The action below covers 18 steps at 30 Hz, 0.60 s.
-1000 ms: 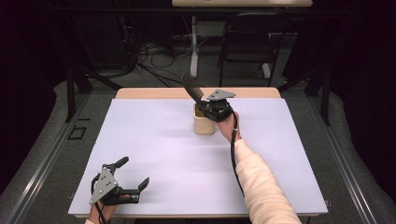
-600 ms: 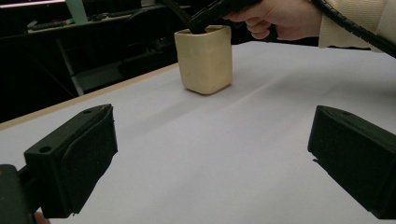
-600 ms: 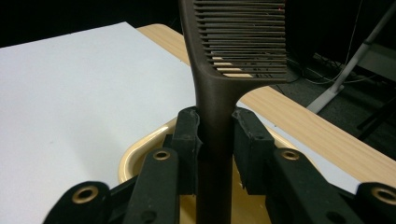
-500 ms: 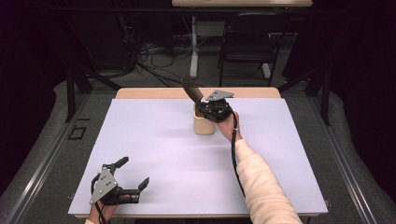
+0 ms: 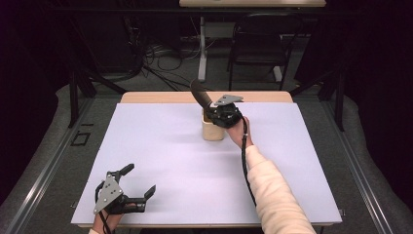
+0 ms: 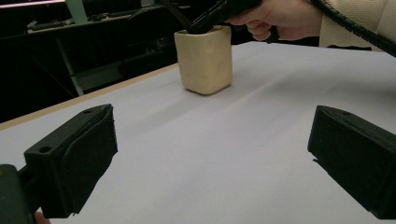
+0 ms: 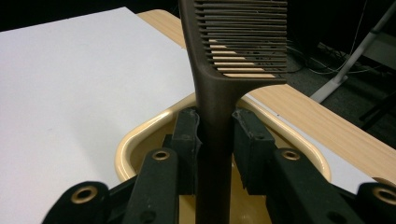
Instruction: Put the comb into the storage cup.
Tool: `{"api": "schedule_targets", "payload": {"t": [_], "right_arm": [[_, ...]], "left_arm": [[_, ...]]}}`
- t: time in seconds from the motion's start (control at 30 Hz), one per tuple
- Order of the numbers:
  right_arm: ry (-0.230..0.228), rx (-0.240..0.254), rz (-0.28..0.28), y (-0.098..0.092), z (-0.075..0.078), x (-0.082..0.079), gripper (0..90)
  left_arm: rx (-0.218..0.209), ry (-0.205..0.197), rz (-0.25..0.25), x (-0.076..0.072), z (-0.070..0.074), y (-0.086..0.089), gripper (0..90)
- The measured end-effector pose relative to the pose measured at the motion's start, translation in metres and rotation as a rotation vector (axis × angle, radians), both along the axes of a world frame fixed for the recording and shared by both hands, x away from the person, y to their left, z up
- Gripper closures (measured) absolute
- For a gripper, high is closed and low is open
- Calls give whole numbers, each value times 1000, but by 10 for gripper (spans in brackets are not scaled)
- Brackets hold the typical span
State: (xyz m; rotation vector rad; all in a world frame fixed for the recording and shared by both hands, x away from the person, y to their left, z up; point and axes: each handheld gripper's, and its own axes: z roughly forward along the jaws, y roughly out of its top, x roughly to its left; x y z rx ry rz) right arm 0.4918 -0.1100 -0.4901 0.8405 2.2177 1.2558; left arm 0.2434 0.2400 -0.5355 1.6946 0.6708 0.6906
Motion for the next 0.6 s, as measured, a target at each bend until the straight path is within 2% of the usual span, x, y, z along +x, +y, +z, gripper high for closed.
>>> {"api": "schedule_targets", "payload": {"t": [0.3, 0.37, 0.4, 0.43, 0.5, 0.53, 0.6], "right_arm": [[16, -25, 3, 2, -2, 1, 711], [24, -19, 0, 1, -1, 0, 652], [24, -19, 0, 1, -1, 0, 652], [34, -10, -18, -1, 1, 0, 545], [41, -2, -32, -3, 3, -1, 440], [41, -2, -32, -3, 3, -1, 440], [51, 25, -41, -7, 7, -4, 359]], "left_arm": [[-2, 0, -1, 0, 0, 0, 13], [-3, 0, 0, 0, 0, 0, 13], [-3, -1, 0, 0, 0, 0, 13], [-4, -1, 1, 0, 0, 0, 13], [-4, -2, 1, 0, 0, 0, 13], [-5, -2, 0, 0, 0, 0, 13], [-5, -2, 0, 0, 0, 0, 13]]}}
